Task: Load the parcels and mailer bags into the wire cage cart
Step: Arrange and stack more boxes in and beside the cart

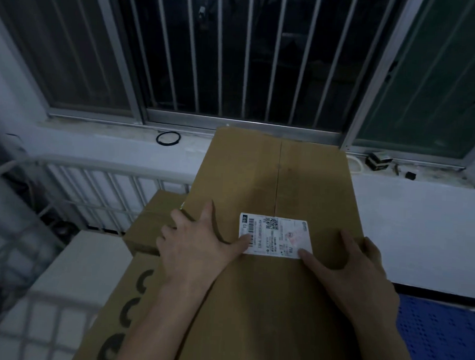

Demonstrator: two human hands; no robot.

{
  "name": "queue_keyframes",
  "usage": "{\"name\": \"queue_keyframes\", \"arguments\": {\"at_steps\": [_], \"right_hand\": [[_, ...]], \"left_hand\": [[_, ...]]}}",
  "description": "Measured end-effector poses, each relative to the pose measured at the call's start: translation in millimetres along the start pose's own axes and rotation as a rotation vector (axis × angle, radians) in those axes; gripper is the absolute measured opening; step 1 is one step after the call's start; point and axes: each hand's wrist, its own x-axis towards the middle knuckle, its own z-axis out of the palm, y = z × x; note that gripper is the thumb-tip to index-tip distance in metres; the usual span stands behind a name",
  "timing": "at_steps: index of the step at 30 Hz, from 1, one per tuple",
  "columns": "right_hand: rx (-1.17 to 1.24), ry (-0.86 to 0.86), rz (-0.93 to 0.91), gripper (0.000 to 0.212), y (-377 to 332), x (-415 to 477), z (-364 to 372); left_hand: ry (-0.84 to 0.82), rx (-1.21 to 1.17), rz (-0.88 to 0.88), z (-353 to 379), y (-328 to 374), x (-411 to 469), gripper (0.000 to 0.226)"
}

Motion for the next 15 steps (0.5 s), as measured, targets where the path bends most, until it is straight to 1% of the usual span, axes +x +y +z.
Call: {"name": "queue_keyframes", "arguments": {"at_steps": [8,15], "right_hand": [[0.022,-0.035,-0.008,0.115,-14.0,-11.5,1.8],[0.059,-0.089,-0.058,0.114,-30.8,-12.3,7.3]], "left_hand": [[-0.016,-0.020,-0.030,-10.7,-19.7,-13.4,0.108],[0.039,0.038,-0.078,-20.0,-31.1,-15.8,0.109]]}}
